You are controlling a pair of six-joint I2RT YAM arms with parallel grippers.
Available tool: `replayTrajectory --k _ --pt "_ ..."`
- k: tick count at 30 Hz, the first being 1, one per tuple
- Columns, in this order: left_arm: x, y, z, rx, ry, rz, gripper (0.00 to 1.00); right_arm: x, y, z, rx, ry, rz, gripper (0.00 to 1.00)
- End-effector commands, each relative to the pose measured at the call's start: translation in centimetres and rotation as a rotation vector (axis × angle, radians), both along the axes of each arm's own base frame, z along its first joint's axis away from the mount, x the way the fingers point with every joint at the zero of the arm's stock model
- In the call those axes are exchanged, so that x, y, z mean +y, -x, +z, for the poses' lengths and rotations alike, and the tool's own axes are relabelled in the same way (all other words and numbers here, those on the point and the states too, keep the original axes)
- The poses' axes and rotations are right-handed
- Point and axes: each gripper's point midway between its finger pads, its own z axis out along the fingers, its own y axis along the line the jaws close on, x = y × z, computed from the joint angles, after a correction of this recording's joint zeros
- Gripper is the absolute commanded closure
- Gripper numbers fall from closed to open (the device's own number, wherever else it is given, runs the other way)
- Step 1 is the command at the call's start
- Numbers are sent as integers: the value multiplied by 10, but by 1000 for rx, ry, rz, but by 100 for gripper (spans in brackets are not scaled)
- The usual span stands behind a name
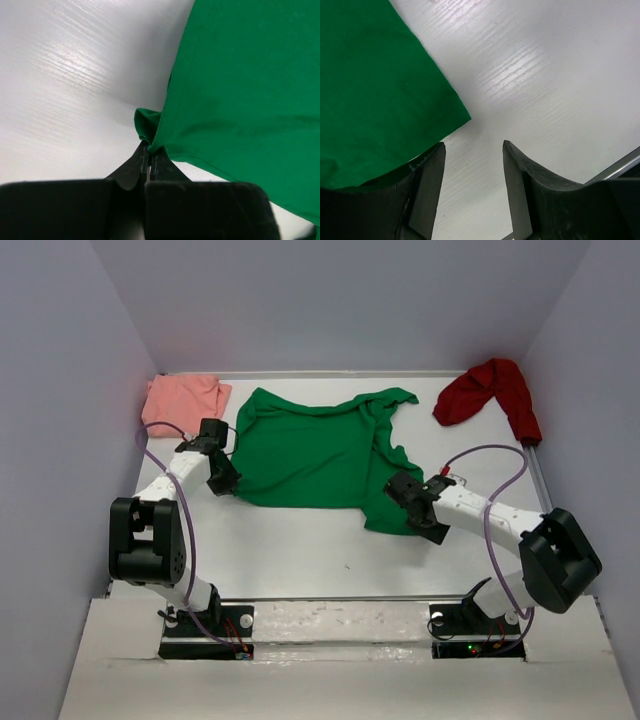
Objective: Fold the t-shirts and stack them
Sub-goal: Flatten the tshirt out
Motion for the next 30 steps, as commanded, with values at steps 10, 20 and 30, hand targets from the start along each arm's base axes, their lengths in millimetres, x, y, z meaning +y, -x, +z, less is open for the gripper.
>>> replayTrajectory --k 10,20,30 --pt "-2 7 9 -26 13 -36 100 17 -12 -4 -124 -165 -4 53" --pt "-6 9 10 -33 33 -47 100 15 -19 -23 -138 -184 -52 53" --pt "-7 13 3 -23 37 -55 100 -6 -19 -31 -137 -155 -111 55"
